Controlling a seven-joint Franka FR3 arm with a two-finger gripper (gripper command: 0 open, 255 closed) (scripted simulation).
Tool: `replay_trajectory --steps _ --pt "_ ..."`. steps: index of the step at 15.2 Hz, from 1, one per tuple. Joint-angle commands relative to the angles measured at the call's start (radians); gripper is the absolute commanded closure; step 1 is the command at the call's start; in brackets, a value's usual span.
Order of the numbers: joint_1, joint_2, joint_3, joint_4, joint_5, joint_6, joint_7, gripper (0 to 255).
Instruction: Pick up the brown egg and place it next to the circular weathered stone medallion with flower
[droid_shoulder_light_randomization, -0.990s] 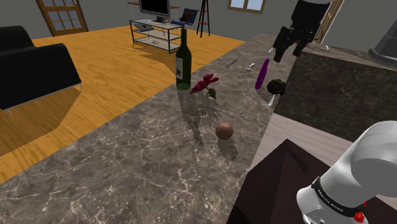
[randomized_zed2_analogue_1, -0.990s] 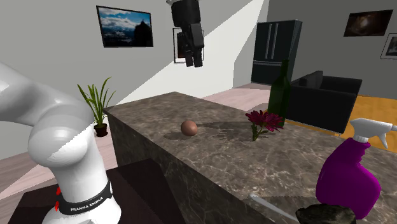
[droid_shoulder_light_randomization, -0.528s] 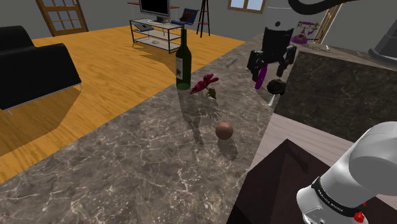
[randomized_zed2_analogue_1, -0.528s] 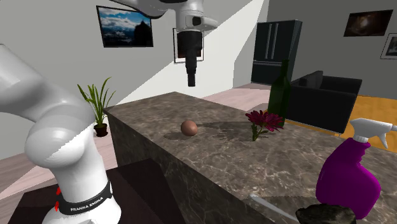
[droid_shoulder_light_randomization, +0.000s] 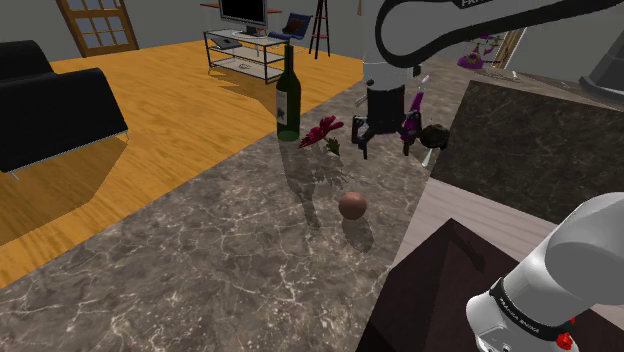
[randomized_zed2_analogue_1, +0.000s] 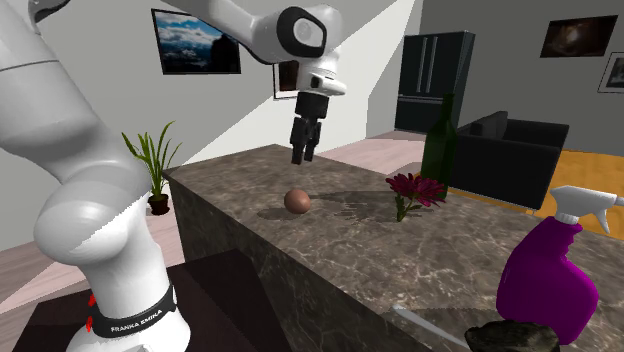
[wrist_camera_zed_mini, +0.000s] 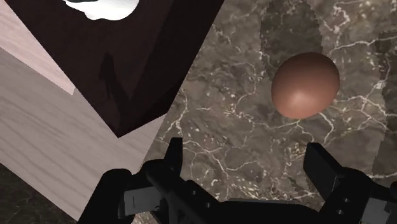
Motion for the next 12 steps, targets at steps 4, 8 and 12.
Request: replay_trajectory --steps 4,8,12 --pt "-0.017 0.207 0.045 0.058 0.040 0.045 0.247 0" --pt "-0.017 0.374 0.054 0.114 0.070 0.088 0.421 0" --pt "-0.013 0.387 0.054 0.079 0.074 0.131 0.430 0"
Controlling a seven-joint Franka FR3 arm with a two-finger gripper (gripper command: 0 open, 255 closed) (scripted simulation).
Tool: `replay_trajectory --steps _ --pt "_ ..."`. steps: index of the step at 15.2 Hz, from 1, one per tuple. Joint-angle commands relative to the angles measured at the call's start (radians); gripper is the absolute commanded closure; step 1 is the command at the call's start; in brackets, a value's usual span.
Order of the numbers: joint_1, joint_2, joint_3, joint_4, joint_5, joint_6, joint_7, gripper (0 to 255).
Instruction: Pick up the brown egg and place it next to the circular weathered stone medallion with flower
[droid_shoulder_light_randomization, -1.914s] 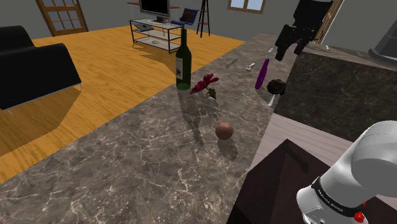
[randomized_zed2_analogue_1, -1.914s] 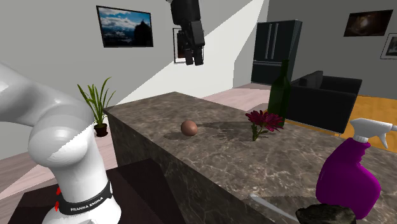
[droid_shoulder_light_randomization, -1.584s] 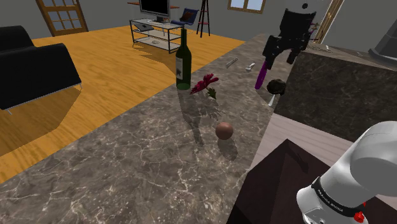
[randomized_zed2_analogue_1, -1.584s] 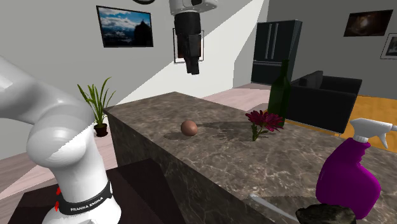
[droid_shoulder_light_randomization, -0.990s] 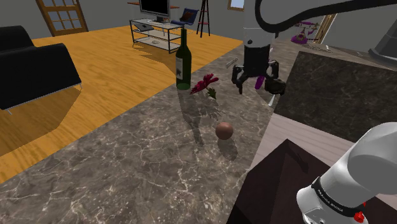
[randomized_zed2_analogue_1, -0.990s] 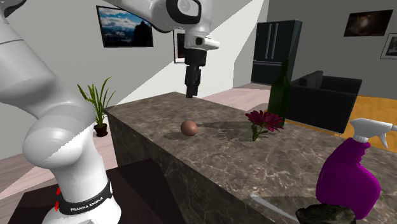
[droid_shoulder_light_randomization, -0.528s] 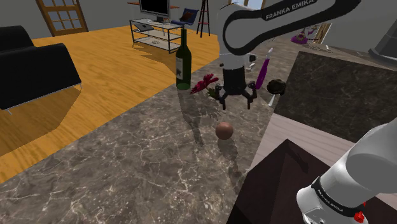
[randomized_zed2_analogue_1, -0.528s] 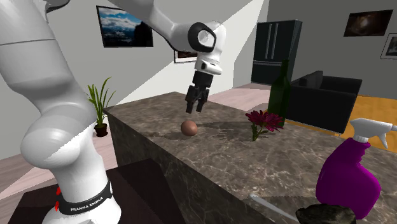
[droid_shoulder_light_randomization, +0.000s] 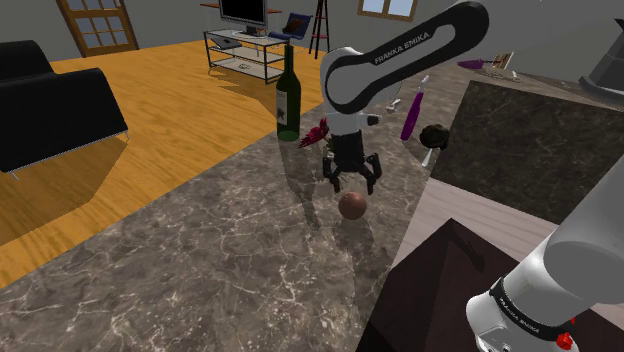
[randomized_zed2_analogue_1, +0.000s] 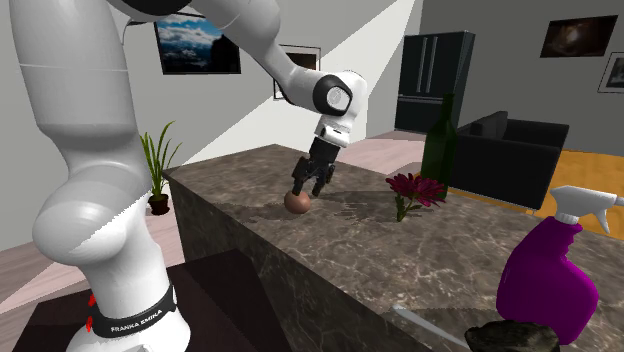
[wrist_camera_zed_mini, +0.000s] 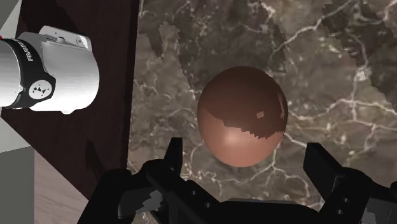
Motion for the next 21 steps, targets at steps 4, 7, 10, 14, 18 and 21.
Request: replay_trajectory --steps 4,7,10,14,18,21 --pt "0.006 0.010 0.005 -0.066 0.005 0.076 0.004 0" --pt "0.006 0.010 0.005 -0.066 0.005 0.076 0.004 0" --pt "0.006 0.010 0.005 -0.066 0.005 0.076 0.004 0" --pt "0.006 0.010 0.005 -0.066 0.005 0.075 0.004 255" --pt "0.006 0.010 0.005 -0.066 0.005 0.076 0.005 255" --pt "0.006 0.010 0.005 -0.067 0.005 0.076 0.005 255"
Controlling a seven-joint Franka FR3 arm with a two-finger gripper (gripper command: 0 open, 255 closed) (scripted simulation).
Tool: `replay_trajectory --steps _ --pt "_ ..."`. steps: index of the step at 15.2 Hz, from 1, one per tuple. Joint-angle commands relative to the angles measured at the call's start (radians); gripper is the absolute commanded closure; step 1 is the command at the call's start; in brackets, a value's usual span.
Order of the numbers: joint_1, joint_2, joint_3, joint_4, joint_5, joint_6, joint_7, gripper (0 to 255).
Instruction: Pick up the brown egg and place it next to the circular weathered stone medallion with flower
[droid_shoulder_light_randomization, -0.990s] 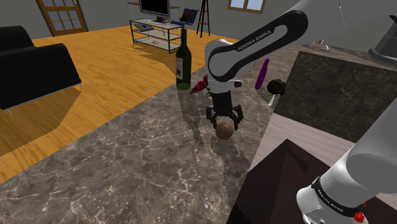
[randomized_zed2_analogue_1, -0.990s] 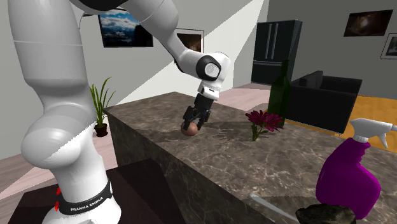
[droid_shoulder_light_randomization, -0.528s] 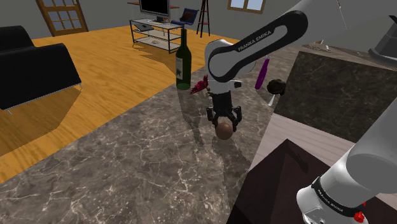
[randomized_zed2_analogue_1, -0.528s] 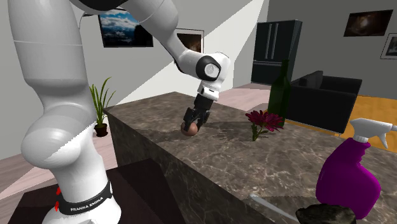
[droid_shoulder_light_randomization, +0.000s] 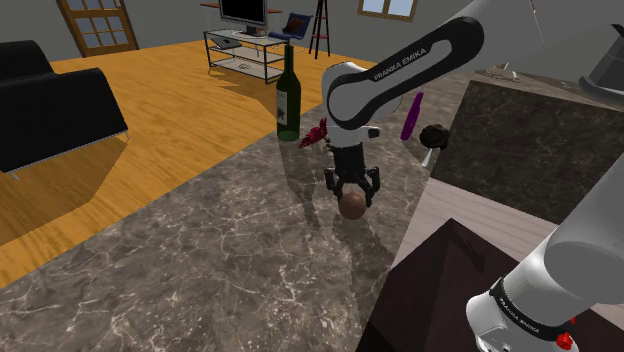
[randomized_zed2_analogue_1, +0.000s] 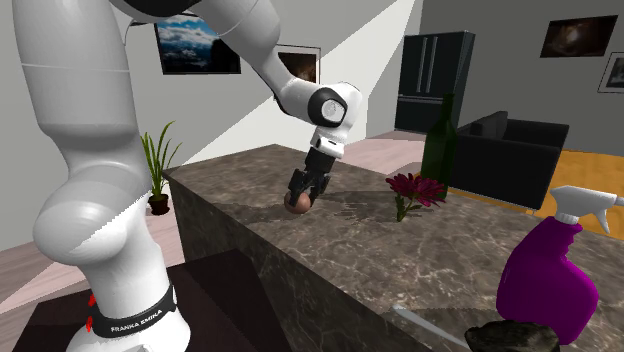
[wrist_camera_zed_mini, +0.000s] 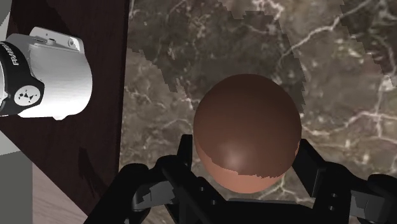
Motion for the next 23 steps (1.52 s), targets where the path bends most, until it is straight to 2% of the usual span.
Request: replay_trajectory --steps 1,23 --pt "0.000 0.000 0.000 0.000 0.000 0.001 0.000 255" --pt "-0.009 -0.142 -0.008 0.155 0.030 -0.291 -0.001 255"
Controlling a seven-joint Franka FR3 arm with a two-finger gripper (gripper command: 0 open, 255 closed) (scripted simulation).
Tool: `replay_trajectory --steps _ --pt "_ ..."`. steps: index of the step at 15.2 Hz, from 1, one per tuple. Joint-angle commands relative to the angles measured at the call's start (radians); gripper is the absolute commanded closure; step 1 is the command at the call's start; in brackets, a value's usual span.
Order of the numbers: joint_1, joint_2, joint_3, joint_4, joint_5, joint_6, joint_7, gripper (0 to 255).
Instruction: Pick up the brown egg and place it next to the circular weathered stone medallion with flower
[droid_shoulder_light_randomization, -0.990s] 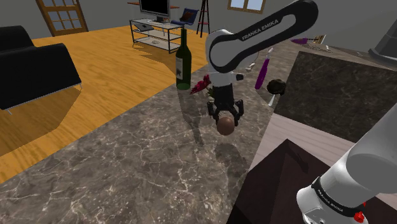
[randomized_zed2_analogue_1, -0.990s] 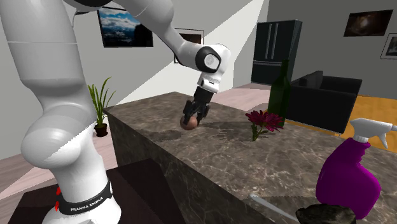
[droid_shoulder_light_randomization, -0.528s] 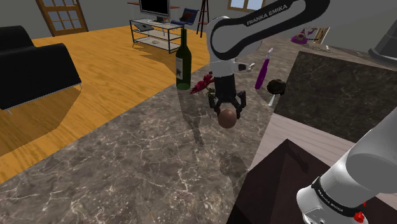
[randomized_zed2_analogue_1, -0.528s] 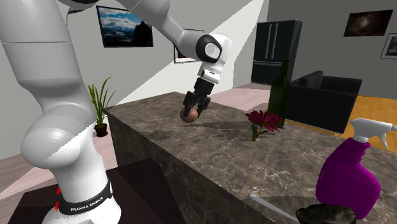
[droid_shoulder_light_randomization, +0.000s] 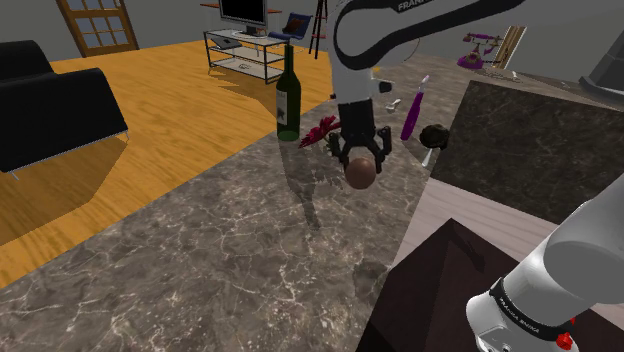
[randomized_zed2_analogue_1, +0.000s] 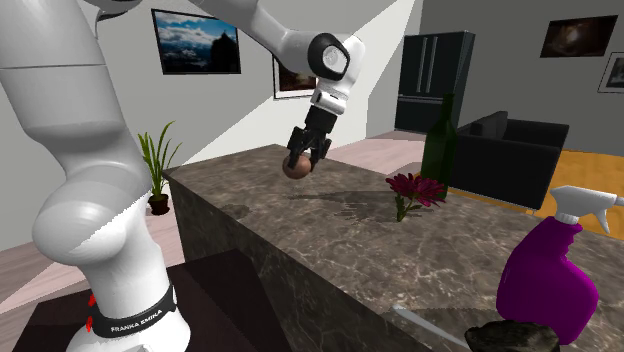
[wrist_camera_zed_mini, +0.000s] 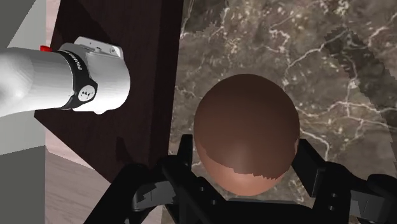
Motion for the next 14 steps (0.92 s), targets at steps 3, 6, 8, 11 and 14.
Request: replay_trajectory --steps 3,6,8,11,14 --pt "-0.001 -0.018 -0.002 0.037 0.004 -0.054 0.003 255" --pt "-0.002 -0.027 -0.004 0.068 0.005 -0.094 0.005 255" --pt "-0.002 -0.031 -0.005 0.084 0.006 -0.113 0.007 255" --pt "-0.036 -0.004 -0.040 0.114 -0.032 -0.125 -0.053 255" --pt "-0.068 0.031 -0.074 0.153 -0.069 -0.137 -0.110 255"
